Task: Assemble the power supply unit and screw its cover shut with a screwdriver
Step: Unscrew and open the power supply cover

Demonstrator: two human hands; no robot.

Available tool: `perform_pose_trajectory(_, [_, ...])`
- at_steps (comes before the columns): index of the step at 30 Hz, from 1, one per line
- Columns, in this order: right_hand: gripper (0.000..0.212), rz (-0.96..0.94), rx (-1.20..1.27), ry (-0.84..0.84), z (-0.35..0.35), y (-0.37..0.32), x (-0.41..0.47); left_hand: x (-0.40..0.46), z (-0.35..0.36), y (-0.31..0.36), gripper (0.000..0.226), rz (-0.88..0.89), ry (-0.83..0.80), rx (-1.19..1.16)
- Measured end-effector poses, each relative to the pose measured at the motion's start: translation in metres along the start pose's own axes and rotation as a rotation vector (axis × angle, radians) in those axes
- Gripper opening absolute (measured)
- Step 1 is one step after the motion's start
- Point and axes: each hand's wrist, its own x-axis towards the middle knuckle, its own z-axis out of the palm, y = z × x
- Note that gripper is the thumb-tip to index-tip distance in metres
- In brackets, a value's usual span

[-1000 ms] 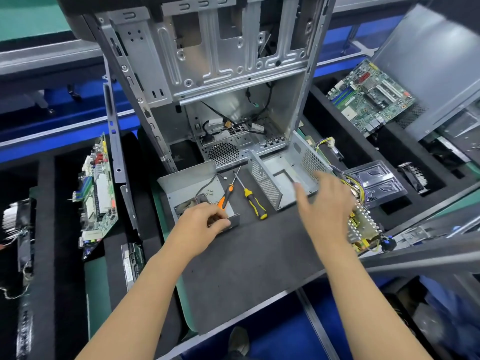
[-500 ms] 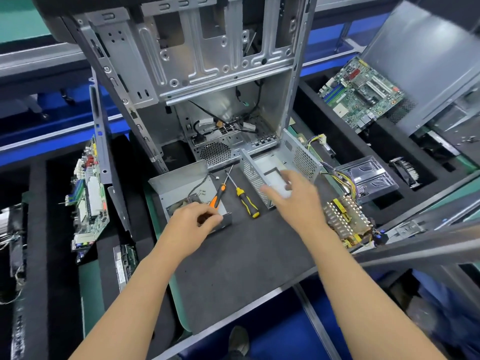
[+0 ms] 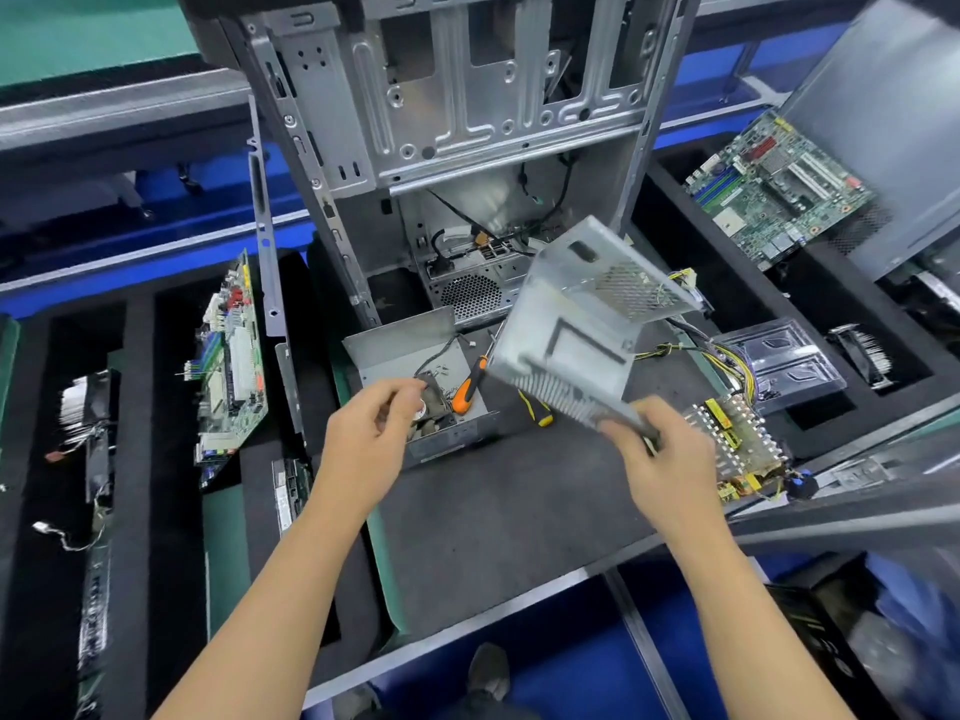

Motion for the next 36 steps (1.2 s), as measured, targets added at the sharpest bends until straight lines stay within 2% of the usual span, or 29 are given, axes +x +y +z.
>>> perform_pose_trajectory(3, [0.02, -0.01, 0.058, -0.269, -0.017, -0.002, -0.024, -0.007, -0.012, 0.005, 0.015, -0.006, 0.048, -0.189])
perform_pose_trajectory(4, [0.026, -0.018, 0.054, -0.359, -0.02, -0.003, -0.031, -0.011, -0.015, 0.005, 0.02, 0.001, 0.039, -0.213])
perform_pose_trajectory(6, [0.049, -0.047, 0.0, -0.508, -0.022, -0.004, -0.044, -0.018, -0.022, 0.003, 0.039, 0.029, 0.005, -0.2])
perform_pose_trajectory(8, [0.06, -0.076, -0.029, -0.614, -0.022, 0.0, -0.056, -0.026, -0.03, -0.001, 0.061, 0.061, -0.047, -0.158])
perform_pose_trajectory(9, [0.06, -0.059, -0.025, -0.66, -0.021, 0.003, -0.061, -0.03, -0.033, -0.002, 0.063, 0.075, -0.078, -0.14])
perform_pose_trajectory(11, [0.054, 0.018, -0.059, -0.746, -0.019, 0.006, -0.067, -0.04, -0.039, -0.007, 0.054, 0.1, -0.122, -0.105])
perform_pose_trajectory(15, [0.022, -0.054, -0.232, -0.824, 0.002, 0.004, -0.077, -0.05, -0.041, -0.016, 0.019, 0.073, -0.146, 0.074])
perform_pose_trajectory(16, [0.02, -0.078, -0.262, -0.805, 0.01, 0.003, -0.082, -0.052, -0.04, -0.019, 0.023, 0.088, -0.157, 0.144])
perform_pose_trajectory(18, [0.025, -0.11, -0.288, -0.751, 0.025, 0.002, -0.085, -0.054, -0.038, -0.028, 0.025, 0.123, -0.175, 0.242])
perform_pose_trajectory(20, [0.027, -0.125, -0.251, -0.725, 0.036, 0.0, -0.083, -0.053, -0.039, -0.036, 0.02, 0.155, -0.12, 0.298])
perform_pose_trajectory(23, [0.017, -0.117, -0.196, -0.798, 0.044, -0.006, -0.079, -0.048, -0.04, -0.043, 0.023, 0.153, -0.028, 0.33])
perform_pose_trajectory(24, [0.024, -0.091, -0.192, -0.84, 0.042, -0.007, -0.076, -0.046, -0.04, -0.043, 0.022, 0.146, -0.016, 0.325])
perform_pose_trajectory(25, [0.043, -0.058, -0.191, -0.851, 0.037, -0.006, -0.073, -0.045, -0.04, -0.044, 0.02, 0.142, -0.013, 0.325])
perform_pose_trajectory(26, [0.056, -0.044, -0.193, -0.772, 0.03, -0.005, -0.068, -0.044, -0.04, -0.044, 0.018, 0.138, -0.012, 0.326])
perform_pose_trajectory(29, [0.058, -0.064, -0.418, -0.14, 0.002, 0.014, -0.038, -0.045, -0.041, -0.046, 0.016, 0.108, 0.002, 0.327])
perform_pose_trajectory(30, [0.065, 0.032, -0.545, 0.023, -0.008, 0.023, -0.026, -0.045, -0.041, -0.046, 0.016, 0.077, 0.002, 0.319])
perform_pose_trajectory(31, [0.076, 0.167, -0.649, 0.099, -0.017, 0.031, -0.013, -0.046, -0.041, -0.047, 0.015, 0.046, -0.001, 0.312])
perform_pose_trajectory(33, [0.1, 0.378, -0.788, 0.051, -0.029, 0.045, 0.002, -0.047, -0.04, -0.047, 0.015, 0.026, -0.013, 0.318])
perform_pose_trajectory(36, [0.111, 0.473, -0.849, -0.052, -0.04, 0.055, 0.017, -0.047, -0.039, -0.046, 0.012, 0.032, -0.019, 0.314])
